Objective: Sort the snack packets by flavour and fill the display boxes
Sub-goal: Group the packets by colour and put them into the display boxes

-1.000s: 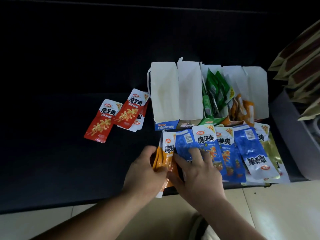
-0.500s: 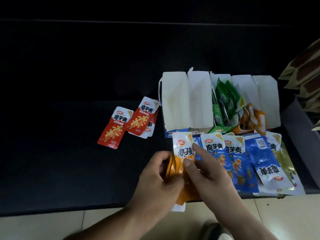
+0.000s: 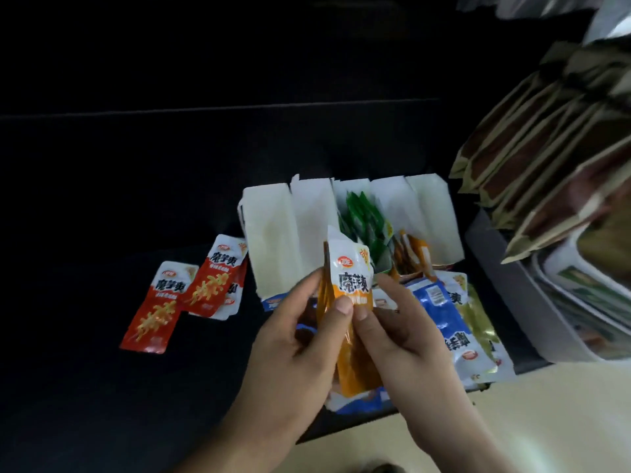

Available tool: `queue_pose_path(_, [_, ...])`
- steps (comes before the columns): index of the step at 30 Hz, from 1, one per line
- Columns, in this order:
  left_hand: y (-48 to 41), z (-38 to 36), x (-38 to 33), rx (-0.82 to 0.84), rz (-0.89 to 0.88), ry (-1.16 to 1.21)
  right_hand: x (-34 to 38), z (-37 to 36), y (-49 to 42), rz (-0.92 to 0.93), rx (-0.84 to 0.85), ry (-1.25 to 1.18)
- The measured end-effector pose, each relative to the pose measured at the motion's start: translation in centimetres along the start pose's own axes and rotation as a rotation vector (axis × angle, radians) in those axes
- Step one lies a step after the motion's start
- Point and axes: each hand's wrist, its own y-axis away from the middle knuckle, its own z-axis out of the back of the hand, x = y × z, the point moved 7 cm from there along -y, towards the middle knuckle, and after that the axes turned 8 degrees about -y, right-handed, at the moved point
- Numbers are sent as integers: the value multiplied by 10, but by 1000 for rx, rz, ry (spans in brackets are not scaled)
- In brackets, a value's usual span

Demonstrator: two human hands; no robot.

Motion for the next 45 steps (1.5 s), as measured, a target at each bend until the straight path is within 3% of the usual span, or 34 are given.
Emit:
queue_pose_path(5, [-24, -47, -35, -3, -72, -187, 26, 31, -12, 54, -24, 40])
queue_pose_path(9, [-48, -72, -55, 80, -63, -189, 45, 63, -36, 79, -77, -56])
queue_pose_path(15, [-108, -78, -80, -154, -35, -361, 57, 82, -82, 77, -154, -91])
queue_pose_path(20, [-149, -87, -77, -166, 6, -592, 58, 97, -83, 132, -157, 71])
queue_pose_path(29, [-132, -76, -70, -152, -41, -367, 40, 120, -65, 133, -190, 74])
queue_pose_path(33, [-80, -41, -45, -132, 3, -425, 14, 104, -43, 94, -135, 300])
queue_pose_path(36, [-48, -27, -6, -21, 73, -581, -13, 84, -29, 74, -63, 480])
queue_pose_path(41, [-20, -34, 63, 182, 87, -924, -35, 42, -11, 417, -37, 901])
queue_pose_path(45, [-17, -69, 89, 272, -40, -976, -35, 50, -15, 415, -154, 1143])
